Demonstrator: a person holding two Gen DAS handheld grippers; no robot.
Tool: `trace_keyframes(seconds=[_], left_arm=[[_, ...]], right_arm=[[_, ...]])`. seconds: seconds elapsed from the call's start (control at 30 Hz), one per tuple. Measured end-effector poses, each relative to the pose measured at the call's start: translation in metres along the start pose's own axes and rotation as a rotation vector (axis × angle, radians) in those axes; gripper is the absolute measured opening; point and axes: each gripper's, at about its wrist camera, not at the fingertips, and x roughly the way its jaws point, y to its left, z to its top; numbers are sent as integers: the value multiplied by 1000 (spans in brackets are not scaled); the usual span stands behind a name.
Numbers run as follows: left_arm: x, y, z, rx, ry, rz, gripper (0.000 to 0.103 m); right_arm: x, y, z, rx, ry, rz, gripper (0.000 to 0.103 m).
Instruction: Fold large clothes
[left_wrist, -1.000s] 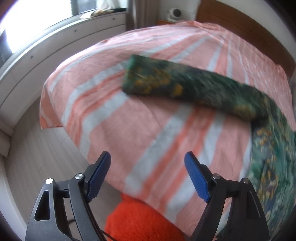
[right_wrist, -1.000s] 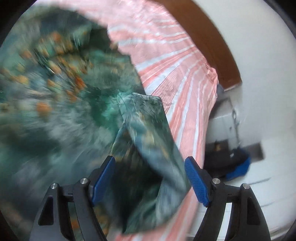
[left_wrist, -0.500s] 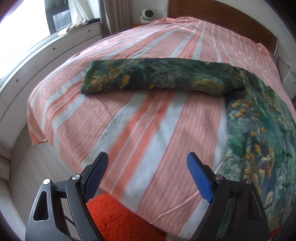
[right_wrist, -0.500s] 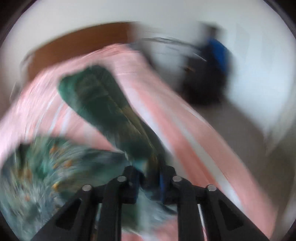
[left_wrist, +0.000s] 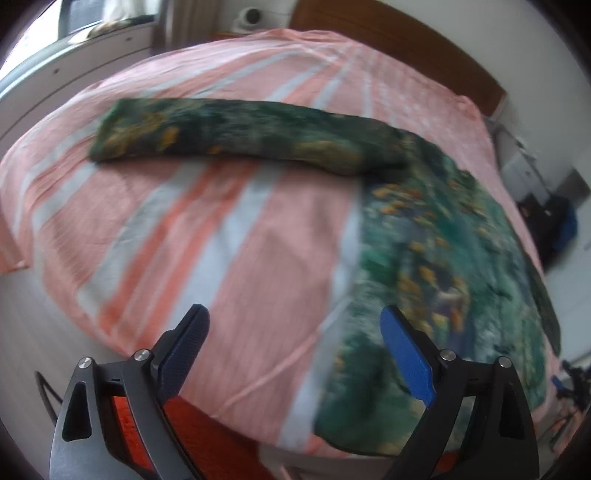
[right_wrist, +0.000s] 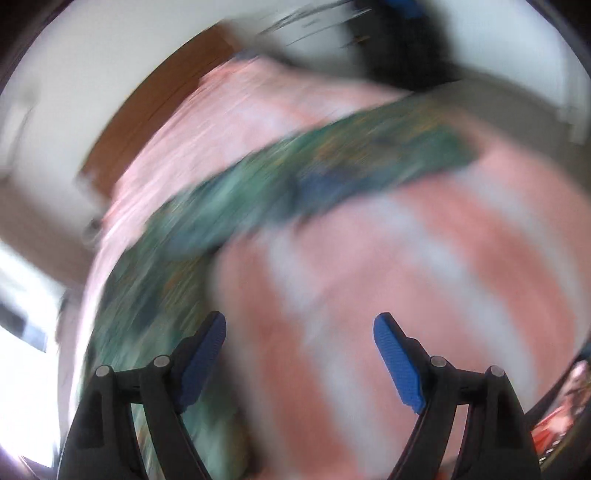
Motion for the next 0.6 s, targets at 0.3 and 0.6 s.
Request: trace_keyframes(seconds=[0.3,0.6], left_arm=[[-2,-44,-21,205,9,49,97],[-5,-37,-33,222,8,59,97]], right_arm=[[40,53,-92,-219,176,92,73],[40,54,-95,-273,169,-26,24]])
